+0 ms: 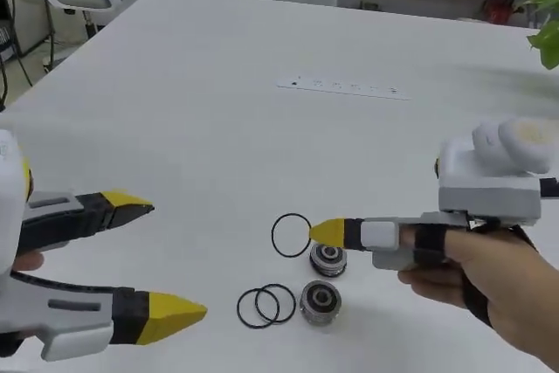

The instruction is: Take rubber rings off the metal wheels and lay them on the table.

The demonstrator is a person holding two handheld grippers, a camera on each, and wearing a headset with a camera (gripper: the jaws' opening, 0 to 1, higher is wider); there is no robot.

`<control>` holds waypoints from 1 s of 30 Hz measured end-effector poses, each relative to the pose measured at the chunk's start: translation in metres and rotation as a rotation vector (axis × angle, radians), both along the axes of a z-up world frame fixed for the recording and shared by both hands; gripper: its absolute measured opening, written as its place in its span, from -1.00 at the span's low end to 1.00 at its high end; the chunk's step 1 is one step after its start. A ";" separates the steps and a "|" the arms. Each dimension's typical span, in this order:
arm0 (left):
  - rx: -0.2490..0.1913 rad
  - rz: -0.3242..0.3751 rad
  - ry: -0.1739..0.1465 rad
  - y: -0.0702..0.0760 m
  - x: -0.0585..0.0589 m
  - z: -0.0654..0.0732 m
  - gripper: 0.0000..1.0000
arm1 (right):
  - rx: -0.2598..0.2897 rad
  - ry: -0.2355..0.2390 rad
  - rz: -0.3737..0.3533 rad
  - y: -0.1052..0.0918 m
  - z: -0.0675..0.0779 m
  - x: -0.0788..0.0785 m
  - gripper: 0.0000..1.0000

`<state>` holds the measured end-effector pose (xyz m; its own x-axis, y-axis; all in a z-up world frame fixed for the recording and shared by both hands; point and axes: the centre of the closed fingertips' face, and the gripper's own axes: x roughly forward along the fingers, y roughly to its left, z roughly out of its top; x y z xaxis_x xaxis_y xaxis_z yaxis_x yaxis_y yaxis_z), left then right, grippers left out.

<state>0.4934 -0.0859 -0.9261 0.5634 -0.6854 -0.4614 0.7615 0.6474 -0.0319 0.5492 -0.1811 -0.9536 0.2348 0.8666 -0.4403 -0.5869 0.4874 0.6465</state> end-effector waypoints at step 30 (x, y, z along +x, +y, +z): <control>0.028 -0.065 0.096 -0.015 -0.020 -0.027 0.36 | -0.188 -0.024 0.204 0.013 -0.050 -0.038 -1.00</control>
